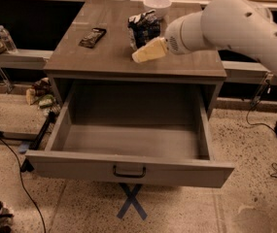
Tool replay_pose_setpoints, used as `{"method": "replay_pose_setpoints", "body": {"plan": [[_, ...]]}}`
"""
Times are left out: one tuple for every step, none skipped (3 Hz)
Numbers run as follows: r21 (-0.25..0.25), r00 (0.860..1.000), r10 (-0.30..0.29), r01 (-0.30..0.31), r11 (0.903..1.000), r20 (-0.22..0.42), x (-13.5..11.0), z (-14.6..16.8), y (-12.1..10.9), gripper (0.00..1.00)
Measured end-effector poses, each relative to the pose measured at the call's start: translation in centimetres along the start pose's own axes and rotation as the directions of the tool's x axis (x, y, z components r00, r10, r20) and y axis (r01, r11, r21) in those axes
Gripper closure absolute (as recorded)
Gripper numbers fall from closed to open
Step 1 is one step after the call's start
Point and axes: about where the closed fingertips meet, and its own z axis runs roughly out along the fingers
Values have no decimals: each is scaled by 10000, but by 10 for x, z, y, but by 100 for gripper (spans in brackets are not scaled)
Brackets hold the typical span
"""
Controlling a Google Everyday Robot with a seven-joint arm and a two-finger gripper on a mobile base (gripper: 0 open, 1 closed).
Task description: Place blue chip bag into top drawer
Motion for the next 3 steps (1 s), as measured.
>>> {"method": "replay_pose_setpoints", "body": {"plan": [[-201, 9982, -88, 100, 9997, 591, -7, 43, -1, 0], [-242, 9929, 254, -227, 9994, 1163, -16, 103, -20, 0], [-177, 9877, 498, -477, 9987, 1485, -22, 145, -36, 3]]}}
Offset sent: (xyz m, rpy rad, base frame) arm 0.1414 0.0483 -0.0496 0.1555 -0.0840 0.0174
